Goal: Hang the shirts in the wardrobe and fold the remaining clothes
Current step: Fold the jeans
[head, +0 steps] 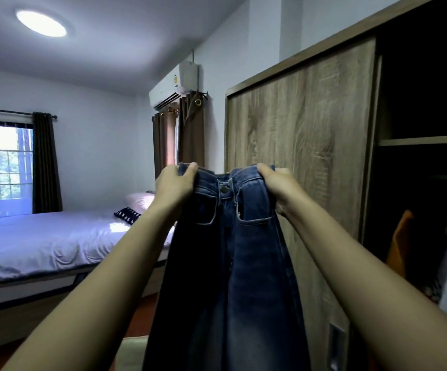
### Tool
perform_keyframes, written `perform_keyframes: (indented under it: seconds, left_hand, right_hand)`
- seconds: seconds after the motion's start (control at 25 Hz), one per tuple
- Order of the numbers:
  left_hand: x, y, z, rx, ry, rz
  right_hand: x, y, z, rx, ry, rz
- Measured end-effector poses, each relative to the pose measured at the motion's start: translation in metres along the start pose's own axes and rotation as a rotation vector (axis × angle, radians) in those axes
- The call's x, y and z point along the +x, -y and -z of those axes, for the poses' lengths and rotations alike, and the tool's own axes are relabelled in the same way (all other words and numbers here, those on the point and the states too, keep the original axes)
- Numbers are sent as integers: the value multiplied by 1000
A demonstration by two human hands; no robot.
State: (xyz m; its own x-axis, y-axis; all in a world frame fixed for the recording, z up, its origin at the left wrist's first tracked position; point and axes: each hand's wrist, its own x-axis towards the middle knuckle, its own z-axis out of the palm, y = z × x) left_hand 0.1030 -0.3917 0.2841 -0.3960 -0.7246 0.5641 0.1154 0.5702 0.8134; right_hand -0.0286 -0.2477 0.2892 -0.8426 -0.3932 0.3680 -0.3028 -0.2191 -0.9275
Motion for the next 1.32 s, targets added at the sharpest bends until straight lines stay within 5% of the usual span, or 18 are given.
perform_keyframes:
  seconds: [0.2,0.4,0.52,0.64,0.76,0.92,1.16,1.24,1.32]
  left_hand:
    - [-25,-28,-25,-198,45,-93]
    - [-30,-19,-10,-453,437,-209]
    - [-28,-18,-5,-326,402,-304]
    - [-30,-25,-2,-281,215,-247]
    - [-31,-31,10,-487,177,-113]
    - [-26,-36,41,-527,408,-168]
    - [-20,-18,37,-333,194,-186]
    - [-10,-7,35,-1,95,-215]
    - [-9,-5,31,29,-24,-224]
  right_hand:
    - [-23,19,-26,40,121,118]
    - [-45,40,-8,192,563,-56]
    - [-44,44,4,140,721,-16]
    - [-45,27,1,115,593,120]
    - [-35,-14,-1,-198,134,483]
    - [-36,-12,-1,3,308,331]
    - [-33,-1,-22,-77,18,459]
    - [-38,1,-22,-123,67,478]
    - [-41,6,-11,-154,201,481]
